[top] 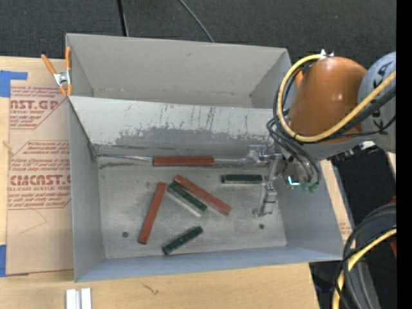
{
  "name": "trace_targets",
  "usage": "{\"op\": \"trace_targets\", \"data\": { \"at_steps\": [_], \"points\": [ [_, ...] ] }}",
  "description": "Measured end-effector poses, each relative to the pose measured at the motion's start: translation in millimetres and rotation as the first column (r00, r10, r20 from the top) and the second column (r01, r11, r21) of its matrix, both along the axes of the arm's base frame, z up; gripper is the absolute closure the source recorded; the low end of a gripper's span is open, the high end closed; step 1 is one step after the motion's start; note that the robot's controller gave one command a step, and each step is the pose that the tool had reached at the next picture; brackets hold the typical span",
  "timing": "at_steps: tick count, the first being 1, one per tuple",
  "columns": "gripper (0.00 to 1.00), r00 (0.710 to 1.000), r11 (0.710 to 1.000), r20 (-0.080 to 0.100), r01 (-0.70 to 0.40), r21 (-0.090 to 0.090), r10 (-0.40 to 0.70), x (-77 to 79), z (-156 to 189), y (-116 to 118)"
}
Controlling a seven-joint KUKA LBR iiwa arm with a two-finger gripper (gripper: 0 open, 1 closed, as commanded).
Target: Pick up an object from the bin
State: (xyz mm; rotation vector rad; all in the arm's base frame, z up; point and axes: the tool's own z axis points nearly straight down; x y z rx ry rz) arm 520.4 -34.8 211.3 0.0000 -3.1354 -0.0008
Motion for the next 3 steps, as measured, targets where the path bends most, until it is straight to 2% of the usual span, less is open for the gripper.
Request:
{"op": "trace_targets", "data": {
  "at_steps": [2,3],
  "points": [
    [0.0,1.0,1.0,0.015,0.002,-0.001,-0.002,3.0,-1,-1],
    [0.0,0.995,0.995,0.002,-0.097,0.0,0.097,1.9,-37,2]
  ]
}}
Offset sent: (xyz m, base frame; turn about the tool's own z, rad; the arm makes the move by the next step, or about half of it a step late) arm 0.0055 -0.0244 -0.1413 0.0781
